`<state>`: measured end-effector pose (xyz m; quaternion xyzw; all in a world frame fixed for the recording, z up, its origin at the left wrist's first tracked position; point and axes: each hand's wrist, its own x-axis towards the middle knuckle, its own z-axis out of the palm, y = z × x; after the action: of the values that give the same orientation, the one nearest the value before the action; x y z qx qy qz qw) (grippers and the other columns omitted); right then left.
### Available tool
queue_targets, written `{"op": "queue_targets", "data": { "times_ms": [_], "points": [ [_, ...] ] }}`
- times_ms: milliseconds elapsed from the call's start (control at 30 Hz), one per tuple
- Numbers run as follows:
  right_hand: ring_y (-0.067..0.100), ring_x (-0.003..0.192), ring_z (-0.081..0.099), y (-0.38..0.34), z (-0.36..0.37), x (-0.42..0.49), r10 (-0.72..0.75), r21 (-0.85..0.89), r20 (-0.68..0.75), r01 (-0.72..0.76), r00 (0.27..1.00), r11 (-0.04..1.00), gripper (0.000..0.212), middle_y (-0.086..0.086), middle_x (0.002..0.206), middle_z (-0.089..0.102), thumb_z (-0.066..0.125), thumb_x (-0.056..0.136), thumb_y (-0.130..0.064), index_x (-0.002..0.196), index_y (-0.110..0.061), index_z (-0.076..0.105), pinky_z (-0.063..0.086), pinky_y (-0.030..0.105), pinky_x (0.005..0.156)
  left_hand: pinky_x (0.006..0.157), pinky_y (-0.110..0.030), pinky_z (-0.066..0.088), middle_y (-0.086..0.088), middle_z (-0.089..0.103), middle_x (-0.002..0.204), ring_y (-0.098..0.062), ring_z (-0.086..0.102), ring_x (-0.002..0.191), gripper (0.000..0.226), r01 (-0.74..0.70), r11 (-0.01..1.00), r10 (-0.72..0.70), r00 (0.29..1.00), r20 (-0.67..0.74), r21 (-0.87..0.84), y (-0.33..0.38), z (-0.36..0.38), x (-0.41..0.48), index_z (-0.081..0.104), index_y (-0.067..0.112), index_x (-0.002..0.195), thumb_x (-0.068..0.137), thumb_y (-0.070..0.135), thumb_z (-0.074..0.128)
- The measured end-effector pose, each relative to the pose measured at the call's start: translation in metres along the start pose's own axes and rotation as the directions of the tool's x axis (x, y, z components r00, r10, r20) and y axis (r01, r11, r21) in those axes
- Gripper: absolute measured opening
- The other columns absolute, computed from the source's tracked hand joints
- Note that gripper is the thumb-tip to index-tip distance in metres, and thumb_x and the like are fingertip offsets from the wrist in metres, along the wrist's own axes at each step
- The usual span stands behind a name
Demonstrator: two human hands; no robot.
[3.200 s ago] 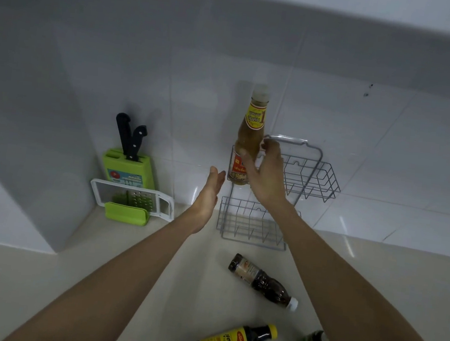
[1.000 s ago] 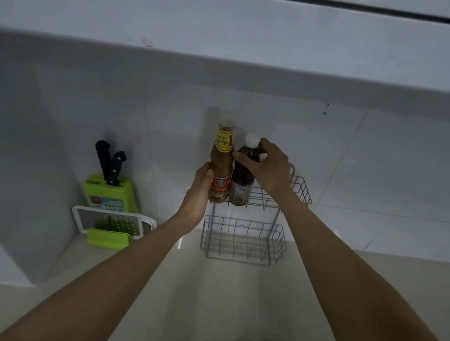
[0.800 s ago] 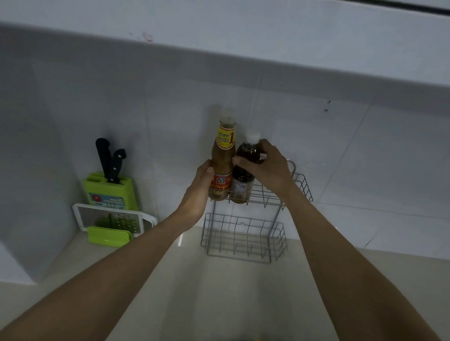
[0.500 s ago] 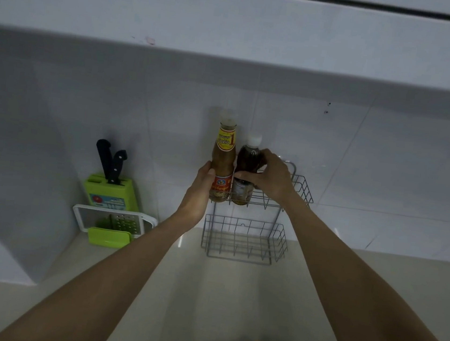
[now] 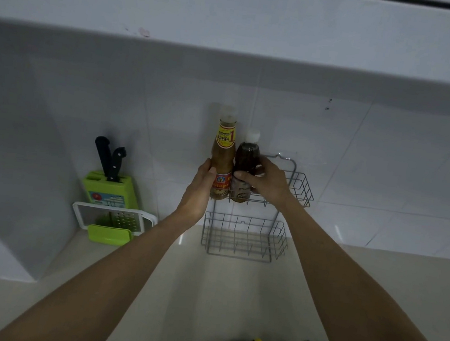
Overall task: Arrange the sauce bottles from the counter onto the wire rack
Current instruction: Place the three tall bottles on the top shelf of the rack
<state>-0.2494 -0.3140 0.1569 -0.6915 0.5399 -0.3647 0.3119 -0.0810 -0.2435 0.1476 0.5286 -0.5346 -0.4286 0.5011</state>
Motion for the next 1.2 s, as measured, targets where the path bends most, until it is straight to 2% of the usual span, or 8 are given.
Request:
{"op": "queue_targets", "data": {
  "times_ms": [367, 533, 633, 767, 867, 967, 1067, 1200],
  "points": [
    [0.021, 0.105, 0.063, -0.002, 0.008, -0.005, -0.044, -0.082, -0.083, 0.037, 0.996, 0.996, 0.064, 0.007, 0.120, 0.065, 0.073, 0.077, -0.048, 0.125, -0.013, 0.052, 0.042, 0.024, 0.076, 0.097, -0.022, 0.029, 0.016, 0.037, 0.132, -0.003, 0.038, 0.121, 0.049, 0.000, 1.000, 0.000, 0.999, 0.044, 0.003, -0.001, 0.000, 0.000, 0.016, 0.030, 0.151, 0.103, 0.039, 0.024],
    [0.025, 0.112, 0.059, 0.000, 0.012, -0.012, -0.017, -0.067, -0.059, 0.013, 0.998, 0.998, 0.068, 0.012, 0.124, 0.061, 0.072, 0.078, -0.049, 0.126, -0.007, 0.046, 0.050, 0.033, 0.085, 0.083, 0.007, 0.032, 0.015, 0.030, 0.139, 0.000, 0.031, 0.124, 0.061, -0.011, 0.999, 0.010, 0.999, 0.051, 0.036, 0.006, 0.003, -0.011, 0.010, 0.022, 0.153, 0.101, 0.027, 0.041],
    [0.026, 0.122, 0.050, 0.003, 0.012, -0.027, -0.060, -0.102, -0.161, 0.044, 0.985, 0.994, 0.072, 0.014, 0.135, 0.051, 0.068, 0.083, -0.046, 0.136, -0.006, 0.038, 0.046, 0.040, 0.098, 0.113, -0.021, 0.025, 0.002, 0.020, 0.159, -0.012, 0.024, 0.144, 0.072, 0.016, 0.991, -0.004, 0.996, -0.088, 0.134, -0.006, 0.002, -0.019, 0.011, 0.018, 0.153, 0.097, 0.030, 0.052],
    [0.019, 0.106, 0.056, 0.014, 0.010, -0.070, -0.155, -0.060, -0.331, 0.143, 0.931, 0.988, 0.042, 0.008, 0.125, 0.056, 0.063, 0.090, -0.021, 0.127, -0.009, 0.048, 0.052, 0.033, 0.089, 0.108, -0.033, 0.040, -0.004, 0.056, 0.134, -0.019, 0.053, 0.122, 0.039, 0.047, 0.973, -0.014, 0.989, -0.144, 0.226, -0.032, -0.005, -0.047, 0.051, 0.012, 0.132, 0.094, 0.012, 0.055],
    [0.014, 0.091, 0.061, 0.040, 0.018, -0.114, -0.128, -0.133, -0.156, 0.108, 0.979, 0.985, 0.023, 0.003, 0.112, 0.062, 0.060, 0.089, -0.008, 0.112, -0.011, 0.058, 0.055, 0.029, 0.082, 0.106, -0.036, 0.045, -0.007, 0.069, 0.113, -0.014, 0.063, 0.103, 0.024, 0.085, 0.959, -0.115, 0.989, 0.098, 0.271, -0.062, -0.011, -0.078, 0.068, 0.008, 0.112, 0.093, 0.003, 0.054],
    [0.012, 0.090, 0.059, 0.081, 0.028, -0.154, -0.066, -0.257, 0.237, 0.128, 0.969, 0.958, 0.019, 0.005, 0.107, 0.065, 0.063, 0.086, -0.007, 0.105, -0.011, 0.064, 0.052, 0.029, 0.083, 0.102, -0.024, 0.044, -0.003, 0.067, 0.118, -0.014, 0.061, 0.112, 0.025, 0.156, 0.916, -0.258, 0.934, 0.247, 0.369, -0.095, -0.016, -0.104, 0.069, 0.010, 0.114, 0.092, 0.005, 0.057],
    [0.018, 0.100, 0.055, 0.117, 0.039, -0.184, 0.092, -0.372, 0.588, 0.168, 0.804, 0.913, 0.030, 0.010, 0.116, 0.062, 0.067, 0.085, -0.013, 0.114, -0.009, 0.061, 0.041, 0.023, 0.083, 0.102, -0.022, 0.040, 0.001, 0.061, 0.128, -0.014, 0.055, 0.120, 0.032, 0.221, 0.833, -0.434, 0.829, 0.352, 0.507, -0.122, -0.019, -0.119, 0.064, 0.017, 0.124, 0.092, 0.016, 0.059],
    [0.029, 0.115, 0.052, 0.152, 0.059, -0.208, 0.321, -0.559, 0.711, 0.226, 0.626, 0.798, 0.051, 0.014, 0.127, 0.056, 0.076, 0.079, -0.019, 0.124, -0.008, 0.055, 0.041, 0.030, 0.087, 0.106, -0.026, 0.040, 0.003, 0.057, 0.135, -0.014, 0.052, 0.124, 0.037, 0.198, 0.740, -0.551, 0.727, 0.409, 0.643, -0.146, -0.025, -0.134, 0.061, 0.020, 0.128, 0.092, 0.027, 0.059]
  ]
}}
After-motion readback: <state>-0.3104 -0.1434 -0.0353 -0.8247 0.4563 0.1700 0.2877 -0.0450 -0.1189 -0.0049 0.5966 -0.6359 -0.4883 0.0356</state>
